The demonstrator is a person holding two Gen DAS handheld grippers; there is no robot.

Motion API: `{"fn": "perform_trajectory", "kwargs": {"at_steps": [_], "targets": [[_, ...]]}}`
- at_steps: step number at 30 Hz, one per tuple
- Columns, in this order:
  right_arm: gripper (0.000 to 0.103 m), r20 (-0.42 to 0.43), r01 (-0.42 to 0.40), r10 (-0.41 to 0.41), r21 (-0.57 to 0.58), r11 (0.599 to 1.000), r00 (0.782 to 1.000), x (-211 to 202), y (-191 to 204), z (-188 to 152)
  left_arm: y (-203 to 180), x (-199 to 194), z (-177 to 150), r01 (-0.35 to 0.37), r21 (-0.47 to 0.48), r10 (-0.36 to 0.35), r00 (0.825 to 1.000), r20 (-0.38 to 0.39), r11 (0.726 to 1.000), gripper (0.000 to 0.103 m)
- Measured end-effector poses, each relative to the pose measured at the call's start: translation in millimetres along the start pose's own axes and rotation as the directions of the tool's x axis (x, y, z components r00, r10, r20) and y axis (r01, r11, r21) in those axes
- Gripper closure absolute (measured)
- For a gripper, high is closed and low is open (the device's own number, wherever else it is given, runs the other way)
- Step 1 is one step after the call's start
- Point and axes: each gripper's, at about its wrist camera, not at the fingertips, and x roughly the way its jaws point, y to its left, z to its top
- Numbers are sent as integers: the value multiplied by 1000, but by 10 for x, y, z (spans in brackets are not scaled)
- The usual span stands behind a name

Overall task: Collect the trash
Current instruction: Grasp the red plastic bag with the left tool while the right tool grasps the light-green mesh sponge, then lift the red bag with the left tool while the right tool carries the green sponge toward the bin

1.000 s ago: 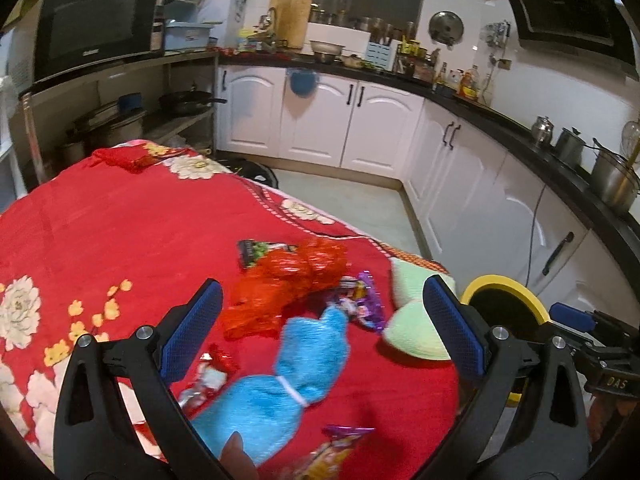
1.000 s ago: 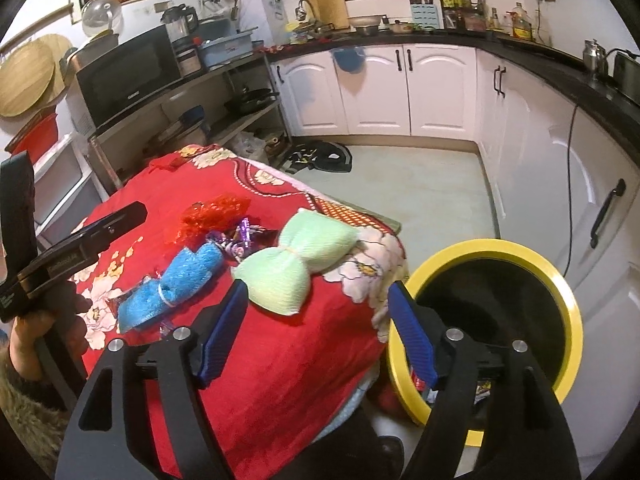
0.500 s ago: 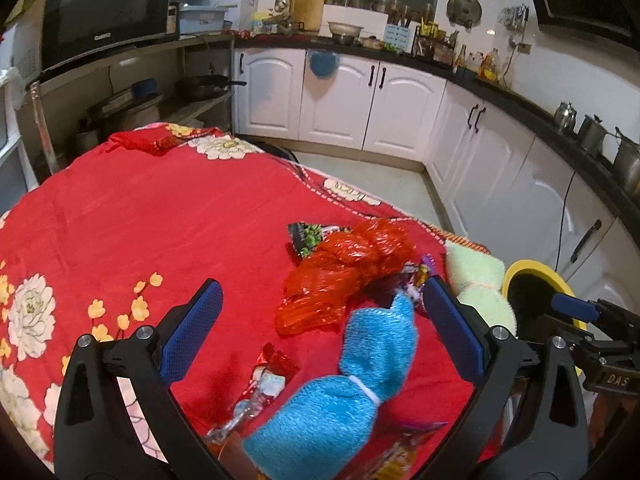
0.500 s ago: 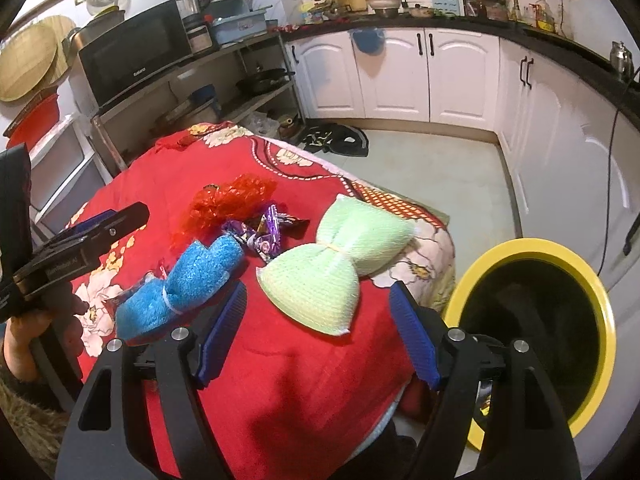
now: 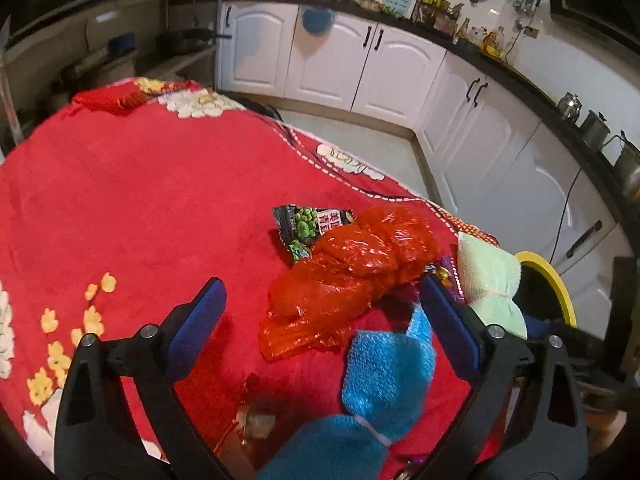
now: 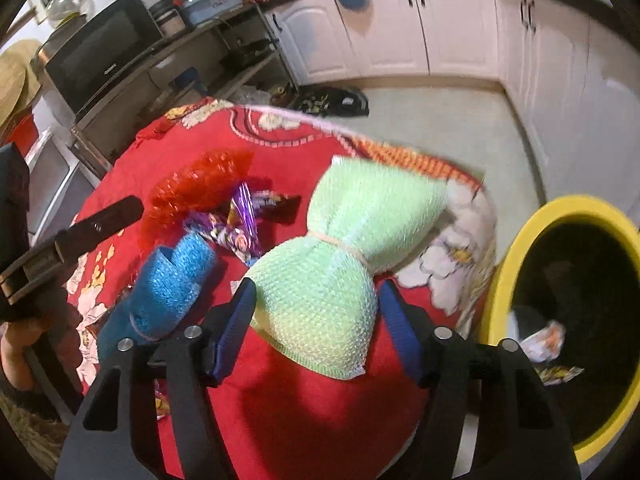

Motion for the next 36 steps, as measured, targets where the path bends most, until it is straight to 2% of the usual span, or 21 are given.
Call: {"fn": "perform_trajectory", "kwargs": {"at_steps": [6, 10, 11, 12, 15, 20, 24, 36], "targets": [[51, 6, -33, 33, -7, 999, 999, 28, -18, -57, 35, 163, -1, 23, -23, -24, 998, -50, 999, 26], [55, 4, -55, 55, 3, 998, 998, 2, -47, -71, 12, 244, -41, 45, -24, -47, 996, -74, 999, 53], [56, 6, -56, 56, 3, 998, 998, -6, -49, -70, 2, 252, -56, 52, -26, -54, 996, -76, 998, 68], [56, 8, -56, 56, 3, 998, 998, -17, -45, -68, -5, 266, -61, 58, -23, -59, 995, -80, 998, 75], [59, 18, -52, 52, -9, 999, 998, -60, -31, -79, -29, 263, -94, 77, -15, -78, 994, -82, 997, 91], [60, 32, -55, 56, -19, 998, 998, -155, -38, -109, -71, 143, -121, 69, 16, -68, 996, -58, 997, 97], [64, 43, -66, 67, -28, 997, 997, -245, -31, -144, -78, -36, -127, 57, 36, -56, 998, -21, 998, 97], [66, 76, -99, 102, -52, 994, 992, -484, 69, -173, -137, -490, -235, 48, 42, -50, 997, 60, 998, 97]]}}
